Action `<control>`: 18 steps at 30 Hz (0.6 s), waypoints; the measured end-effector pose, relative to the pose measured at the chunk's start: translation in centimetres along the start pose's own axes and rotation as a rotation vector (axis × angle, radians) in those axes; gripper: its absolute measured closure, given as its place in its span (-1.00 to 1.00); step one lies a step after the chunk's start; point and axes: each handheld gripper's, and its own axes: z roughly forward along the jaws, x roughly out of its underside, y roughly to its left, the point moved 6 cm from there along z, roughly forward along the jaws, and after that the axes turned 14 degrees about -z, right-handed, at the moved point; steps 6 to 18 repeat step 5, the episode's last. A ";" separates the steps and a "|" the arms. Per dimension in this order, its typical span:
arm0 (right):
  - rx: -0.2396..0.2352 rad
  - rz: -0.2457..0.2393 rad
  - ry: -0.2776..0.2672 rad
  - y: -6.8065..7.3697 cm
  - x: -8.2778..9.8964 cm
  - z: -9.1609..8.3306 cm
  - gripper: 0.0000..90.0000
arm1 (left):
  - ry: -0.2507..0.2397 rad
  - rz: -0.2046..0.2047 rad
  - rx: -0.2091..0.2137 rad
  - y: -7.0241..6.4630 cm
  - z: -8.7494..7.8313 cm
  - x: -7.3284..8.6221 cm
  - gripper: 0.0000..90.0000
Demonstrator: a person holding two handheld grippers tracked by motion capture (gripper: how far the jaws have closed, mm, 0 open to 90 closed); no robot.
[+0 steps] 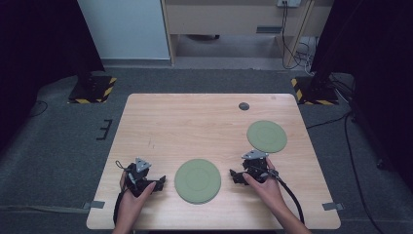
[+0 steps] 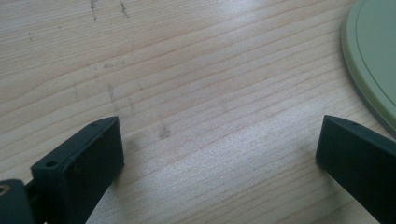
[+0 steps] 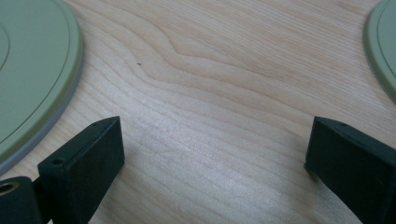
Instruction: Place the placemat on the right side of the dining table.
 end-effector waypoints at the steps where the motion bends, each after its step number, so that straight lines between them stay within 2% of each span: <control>1: -0.002 -0.001 0.000 0.0 0.1 0.0 -0.90 | 0.000 0.000 0.000 0.0 0.0 0.0 -1.00; 3: 0.010 0.017 0.014 -0.1 0.2 0.0 -0.99 | 0.000 0.000 0.000 0.0 0.0 0.0 -1.00; 5: 0.017 0.025 0.017 -0.1 0.2 0.0 -0.99 | 0.000 0.000 0.000 0.0 0.0 0.0 -1.00; 18: 0.017 0.025 0.017 -0.1 0.2 0.0 -0.99 | 0.000 0.000 0.000 0.0 0.0 0.0 -1.00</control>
